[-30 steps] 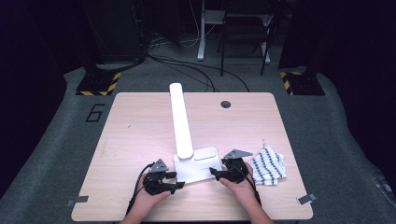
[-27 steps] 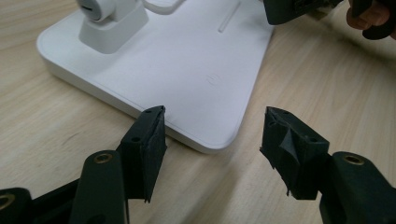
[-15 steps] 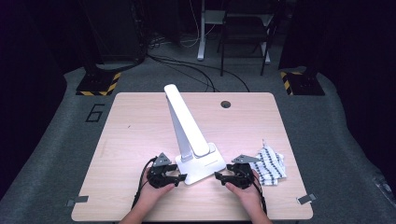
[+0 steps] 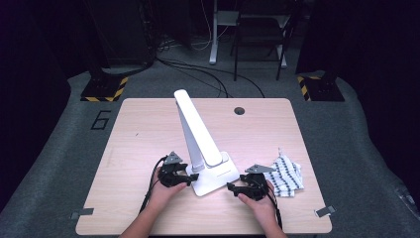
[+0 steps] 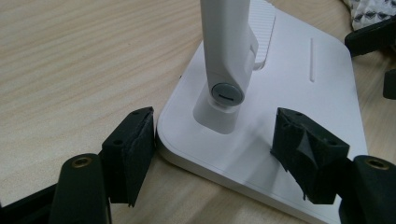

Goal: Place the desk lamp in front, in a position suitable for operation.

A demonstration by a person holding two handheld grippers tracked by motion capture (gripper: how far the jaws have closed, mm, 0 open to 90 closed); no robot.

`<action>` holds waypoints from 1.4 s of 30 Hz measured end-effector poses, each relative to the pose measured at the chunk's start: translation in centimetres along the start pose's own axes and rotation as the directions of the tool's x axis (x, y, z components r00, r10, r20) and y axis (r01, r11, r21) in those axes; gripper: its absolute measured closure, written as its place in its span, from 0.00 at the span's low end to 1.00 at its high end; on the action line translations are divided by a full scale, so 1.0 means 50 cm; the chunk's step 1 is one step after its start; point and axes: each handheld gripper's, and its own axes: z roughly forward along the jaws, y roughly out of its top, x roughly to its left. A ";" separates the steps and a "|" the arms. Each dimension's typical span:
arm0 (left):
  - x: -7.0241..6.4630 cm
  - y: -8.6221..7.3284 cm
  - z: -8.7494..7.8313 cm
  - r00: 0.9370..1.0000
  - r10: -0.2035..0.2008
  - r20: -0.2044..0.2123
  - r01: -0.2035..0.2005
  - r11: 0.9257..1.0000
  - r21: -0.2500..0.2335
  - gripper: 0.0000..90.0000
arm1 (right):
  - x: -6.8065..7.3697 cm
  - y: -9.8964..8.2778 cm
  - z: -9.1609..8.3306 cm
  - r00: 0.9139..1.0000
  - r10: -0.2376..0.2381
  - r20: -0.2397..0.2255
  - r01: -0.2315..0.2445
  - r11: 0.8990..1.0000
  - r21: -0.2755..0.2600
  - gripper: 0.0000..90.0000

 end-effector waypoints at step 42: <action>-0.087 -0.025 -0.015 0.992 0.091 0.090 -0.091 0.996 -0.007 0.40 | 0.024 0.016 0.034 0.999 -0.031 -0.035 0.032 0.999 0.009 0.33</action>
